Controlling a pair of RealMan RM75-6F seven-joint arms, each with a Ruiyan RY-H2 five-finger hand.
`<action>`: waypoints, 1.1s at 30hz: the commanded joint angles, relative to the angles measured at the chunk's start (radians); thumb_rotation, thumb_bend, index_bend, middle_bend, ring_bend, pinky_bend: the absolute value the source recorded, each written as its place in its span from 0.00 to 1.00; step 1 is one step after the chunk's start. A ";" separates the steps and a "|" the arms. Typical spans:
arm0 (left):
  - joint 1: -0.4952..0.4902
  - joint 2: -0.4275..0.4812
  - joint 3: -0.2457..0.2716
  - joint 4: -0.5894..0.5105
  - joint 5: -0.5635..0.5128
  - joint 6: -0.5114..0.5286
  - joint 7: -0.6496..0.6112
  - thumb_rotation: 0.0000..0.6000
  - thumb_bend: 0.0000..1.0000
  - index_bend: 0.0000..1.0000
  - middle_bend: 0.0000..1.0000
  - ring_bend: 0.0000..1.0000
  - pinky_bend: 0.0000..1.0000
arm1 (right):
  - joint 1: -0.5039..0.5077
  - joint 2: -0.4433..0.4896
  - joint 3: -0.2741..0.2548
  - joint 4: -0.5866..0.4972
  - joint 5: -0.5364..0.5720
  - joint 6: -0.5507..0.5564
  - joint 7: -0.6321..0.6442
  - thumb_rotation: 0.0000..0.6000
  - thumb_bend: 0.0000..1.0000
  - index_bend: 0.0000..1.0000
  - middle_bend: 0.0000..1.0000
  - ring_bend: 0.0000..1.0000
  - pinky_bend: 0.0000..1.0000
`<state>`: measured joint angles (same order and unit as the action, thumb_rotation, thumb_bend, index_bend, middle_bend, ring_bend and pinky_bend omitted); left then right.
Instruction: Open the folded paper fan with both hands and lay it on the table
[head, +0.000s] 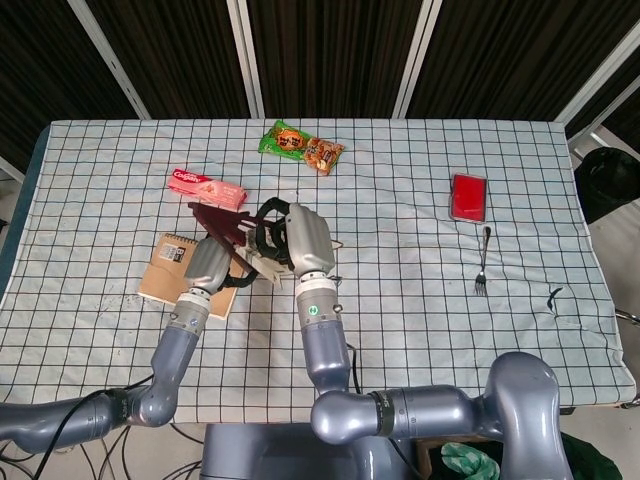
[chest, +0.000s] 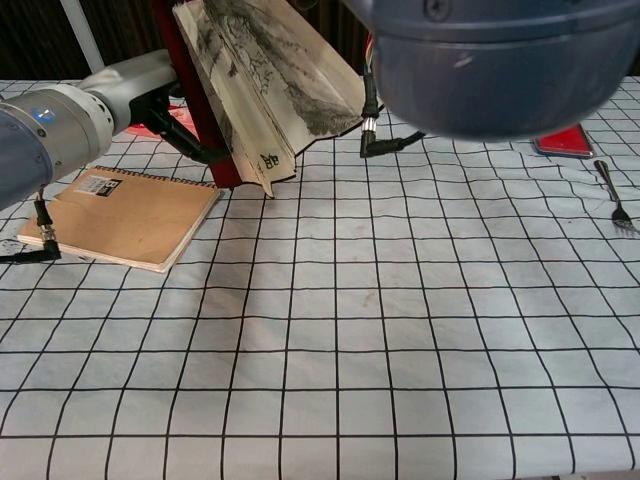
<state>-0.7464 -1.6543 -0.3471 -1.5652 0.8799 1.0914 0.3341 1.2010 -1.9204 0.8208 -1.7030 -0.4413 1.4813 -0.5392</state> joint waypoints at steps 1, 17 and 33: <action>0.006 -0.021 0.006 0.021 0.014 0.018 -0.025 1.00 0.37 0.56 0.10 0.00 0.00 | 0.001 0.000 -0.004 -0.001 0.001 0.001 0.003 1.00 0.92 0.90 0.93 0.98 0.94; 0.031 0.020 0.005 0.019 0.041 0.042 -0.065 1.00 0.51 0.63 0.13 0.00 0.00 | -0.039 0.043 -0.031 -0.031 -0.006 0.007 0.012 1.00 0.92 0.90 0.93 0.98 0.94; 0.057 0.145 -0.037 -0.032 0.049 0.074 -0.076 1.00 0.51 0.63 0.12 0.00 0.00 | -0.160 0.221 -0.162 0.018 -0.203 -0.014 0.004 1.00 0.92 0.90 0.93 0.98 0.94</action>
<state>-0.6906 -1.5117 -0.3826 -1.5949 0.9283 1.1644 0.2587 1.0581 -1.7175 0.6811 -1.6992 -0.6190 1.4726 -0.5401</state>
